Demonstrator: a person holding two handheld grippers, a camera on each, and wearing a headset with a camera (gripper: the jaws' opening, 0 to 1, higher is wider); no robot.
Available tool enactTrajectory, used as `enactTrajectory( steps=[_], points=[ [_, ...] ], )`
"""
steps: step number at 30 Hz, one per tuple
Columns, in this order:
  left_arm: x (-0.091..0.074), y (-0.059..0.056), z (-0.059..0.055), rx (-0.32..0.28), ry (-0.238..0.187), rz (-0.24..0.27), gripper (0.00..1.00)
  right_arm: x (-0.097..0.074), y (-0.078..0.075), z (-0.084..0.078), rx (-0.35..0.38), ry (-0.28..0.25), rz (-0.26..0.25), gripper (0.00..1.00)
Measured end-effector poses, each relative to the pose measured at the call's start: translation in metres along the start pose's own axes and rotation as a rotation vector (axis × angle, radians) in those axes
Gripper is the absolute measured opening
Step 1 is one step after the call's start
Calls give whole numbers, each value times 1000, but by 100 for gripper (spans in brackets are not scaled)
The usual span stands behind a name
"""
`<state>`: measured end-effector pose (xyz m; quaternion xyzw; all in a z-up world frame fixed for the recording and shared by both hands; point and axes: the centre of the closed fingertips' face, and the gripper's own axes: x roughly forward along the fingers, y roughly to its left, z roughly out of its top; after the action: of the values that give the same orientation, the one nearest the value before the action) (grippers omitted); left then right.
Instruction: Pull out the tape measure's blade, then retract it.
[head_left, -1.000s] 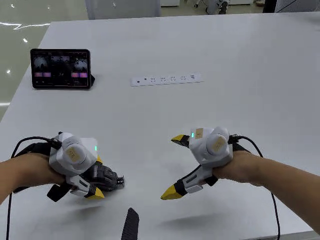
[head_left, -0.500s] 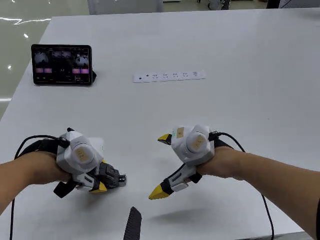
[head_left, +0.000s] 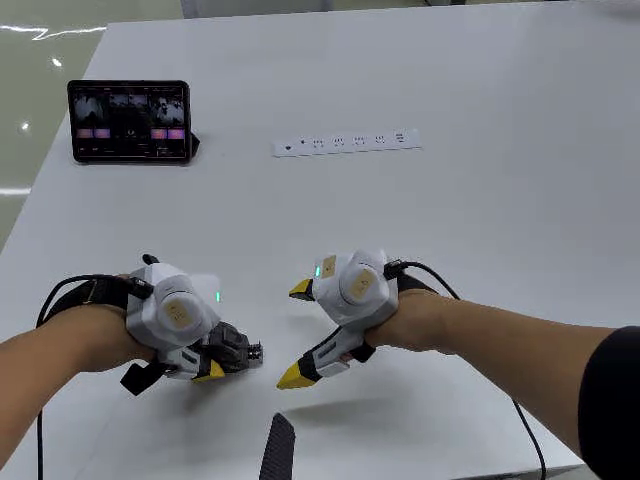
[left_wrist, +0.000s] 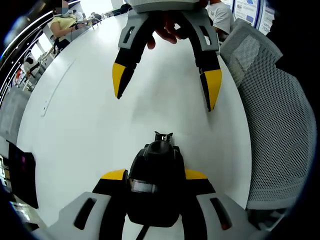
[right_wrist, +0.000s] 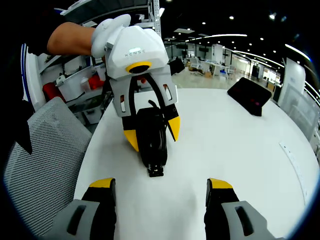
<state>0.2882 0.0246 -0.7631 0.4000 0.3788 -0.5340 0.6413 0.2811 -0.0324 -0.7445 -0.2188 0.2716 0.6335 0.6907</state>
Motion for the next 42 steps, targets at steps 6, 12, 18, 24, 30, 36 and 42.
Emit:
enactTrajectory(
  steps=[6,12,18,24,30,36,42],
  points=[
    [1,0,1,-8,-5,4,37,15,3,1,-20,11,14,51],
    [1,0,0,-10,-5,3,37,30,8,2,-53,35,23,38],
    [1,1,1,-13,-8,8,37,41,7,0,-78,59,21,29],
    [2,1,1,-18,-16,12,37,48,5,-5,-113,92,19,19],
    [2,0,2,-20,-22,14,37,50,9,-5,-107,95,40,12],
    [2,0,3,-22,-29,17,37,50,8,-5,-90,115,33,12],
    [2,0,3,-18,-41,15,37,50,9,-6,-106,96,34,10]
  ],
)
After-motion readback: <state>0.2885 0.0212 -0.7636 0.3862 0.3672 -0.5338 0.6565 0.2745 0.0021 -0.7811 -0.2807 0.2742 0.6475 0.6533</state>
